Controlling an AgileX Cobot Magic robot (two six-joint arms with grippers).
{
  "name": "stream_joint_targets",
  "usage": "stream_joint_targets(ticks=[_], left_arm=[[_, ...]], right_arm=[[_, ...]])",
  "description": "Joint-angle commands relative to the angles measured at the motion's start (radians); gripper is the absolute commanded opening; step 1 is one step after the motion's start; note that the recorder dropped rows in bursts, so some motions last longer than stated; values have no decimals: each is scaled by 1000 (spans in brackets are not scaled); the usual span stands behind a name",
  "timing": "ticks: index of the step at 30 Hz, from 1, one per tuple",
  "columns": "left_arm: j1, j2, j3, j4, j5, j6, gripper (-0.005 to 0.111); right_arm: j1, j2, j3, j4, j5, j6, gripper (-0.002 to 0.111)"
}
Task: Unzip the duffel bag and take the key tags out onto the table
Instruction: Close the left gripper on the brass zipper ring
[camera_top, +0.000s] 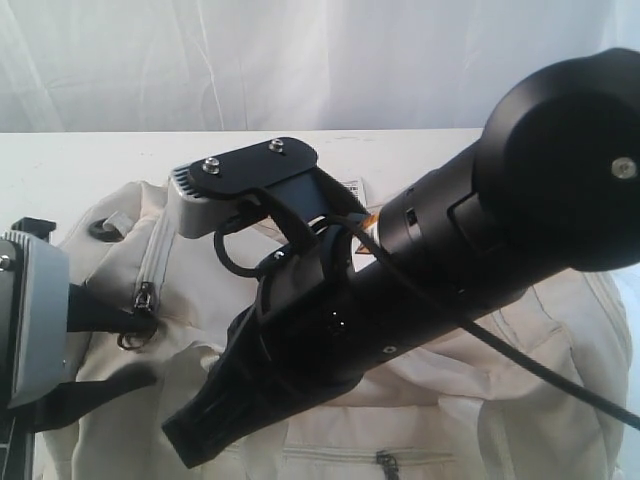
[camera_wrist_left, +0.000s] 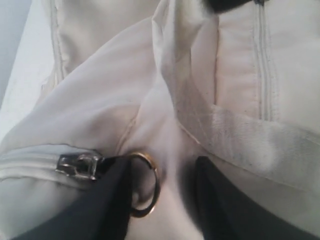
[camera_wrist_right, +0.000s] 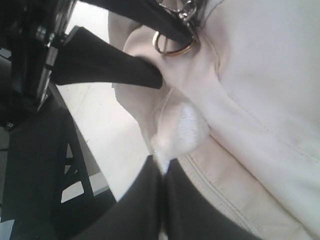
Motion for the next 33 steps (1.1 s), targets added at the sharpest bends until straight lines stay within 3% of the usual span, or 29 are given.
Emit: stream_joint_targets(ticks=[1, 12, 16, 21, 27, 29, 33], left_arm=[[-3, -48, 7, -11, -50, 3, 45], [-3, -98, 7, -11, -42, 3, 45], [-3, -98, 7, -9, 28, 0, 45], [-3, -98, 10, 165, 28, -158, 45], [-3, -98, 10, 191, 24, -182, 45], [-3, -92, 10, 191, 22, -182, 39], [-3, -73, 10, 184, 29, -182, 15]], right_arm=[[-1, -8, 1, 8, 9, -14, 0], [-1, -8, 1, 3, 11, -14, 0], [-1, -8, 1, 4, 14, -14, 0], [-1, -8, 1, 4, 25, -14, 0], [-1, -8, 1, 4, 35, -17, 0], [-1, -8, 1, 4, 35, -17, 0], [-1, -8, 1, 4, 35, -19, 0]])
